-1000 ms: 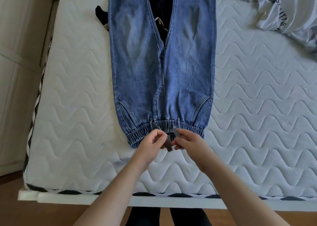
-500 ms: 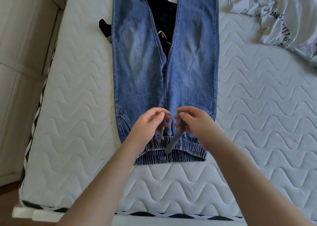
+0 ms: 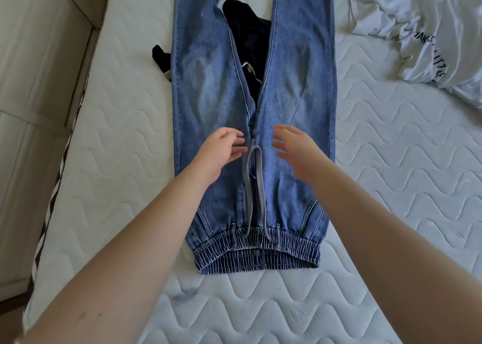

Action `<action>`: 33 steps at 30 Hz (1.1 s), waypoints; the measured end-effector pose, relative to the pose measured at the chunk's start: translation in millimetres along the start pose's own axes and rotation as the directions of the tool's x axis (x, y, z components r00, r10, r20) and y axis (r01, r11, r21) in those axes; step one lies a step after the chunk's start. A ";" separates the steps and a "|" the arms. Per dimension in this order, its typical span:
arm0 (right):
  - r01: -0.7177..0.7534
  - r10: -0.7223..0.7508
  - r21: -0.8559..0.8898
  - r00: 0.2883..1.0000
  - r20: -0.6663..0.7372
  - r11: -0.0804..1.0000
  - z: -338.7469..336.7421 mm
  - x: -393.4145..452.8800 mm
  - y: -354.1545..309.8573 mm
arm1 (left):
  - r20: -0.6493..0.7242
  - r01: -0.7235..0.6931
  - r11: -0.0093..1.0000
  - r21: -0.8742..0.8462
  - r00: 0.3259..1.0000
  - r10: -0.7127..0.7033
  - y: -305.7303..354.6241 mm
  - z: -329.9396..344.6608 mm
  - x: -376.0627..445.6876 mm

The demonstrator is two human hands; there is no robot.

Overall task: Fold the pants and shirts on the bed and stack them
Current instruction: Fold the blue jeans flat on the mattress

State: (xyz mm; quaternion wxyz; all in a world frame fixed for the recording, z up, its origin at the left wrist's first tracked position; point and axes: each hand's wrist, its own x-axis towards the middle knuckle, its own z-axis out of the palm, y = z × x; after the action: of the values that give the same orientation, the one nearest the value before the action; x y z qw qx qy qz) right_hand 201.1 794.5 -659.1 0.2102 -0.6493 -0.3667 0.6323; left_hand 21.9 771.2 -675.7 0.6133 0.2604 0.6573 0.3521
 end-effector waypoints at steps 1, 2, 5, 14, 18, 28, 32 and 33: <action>-0.004 0.003 -0.057 1.000 -0.019 0.998 0.0 2.5 9.0 | -0.020 -0.014 0.997 0.077 1.000 0.016 -6.3 -0.7 3.0; -0.023 0.019 -0.098 0.999 -0.043 0.995 -0.3 2.4 19.4 | -0.025 -0.026 0.987 0.157 0.999 0.030 -14.7 -2.0 3.5; -0.074 0.063 -0.209 0.996 -0.060 0.975 -2.8 -6.2 56.9 | -0.003 -0.042 0.933 0.357 0.999 0.046 -50.9 -7.6 -6.8; 0.077 0.010 -0.781 0.994 0.106 0.620 -5.0 -50.9 196.1 | 0.144 -0.196 0.477 0.857 0.979 0.144 -191.9 -14.7 -73.7; 0.195 -0.028 -0.926 0.980 0.197 0.323 -6.5 -75.4 247.4 | 0.200 -0.227 0.142 0.963 0.962 0.184 -226.7 -22.9 -105.9; 0.178 -0.202 -0.984 0.965 0.170 0.022 -27.4 -87.5 273.9 | 0.179 -0.183 -0.010 0.983 0.949 0.259 -237.9 -59.0 -127.1; 0.220 -0.327 -0.974 0.926 0.189 0.059 -35.7 -91.0 263.2 | 0.180 -0.239 0.118 0.964 0.911 0.370 -235.1 -60.2 -137.3; 0.243 -0.369 -0.967 0.908 0.199 0.076 -39.3 -93.2 260.1 | 0.181 -0.260 0.145 0.955 0.894 0.410 -235.4 -60.5 -139.3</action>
State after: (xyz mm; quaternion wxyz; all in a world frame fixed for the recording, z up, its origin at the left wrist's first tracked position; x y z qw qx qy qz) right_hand 300.5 565.6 -784.1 -0.1158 -0.5651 -0.8030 0.1500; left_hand -1.3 509.6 -773.1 0.1841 0.6981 0.6918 0.0136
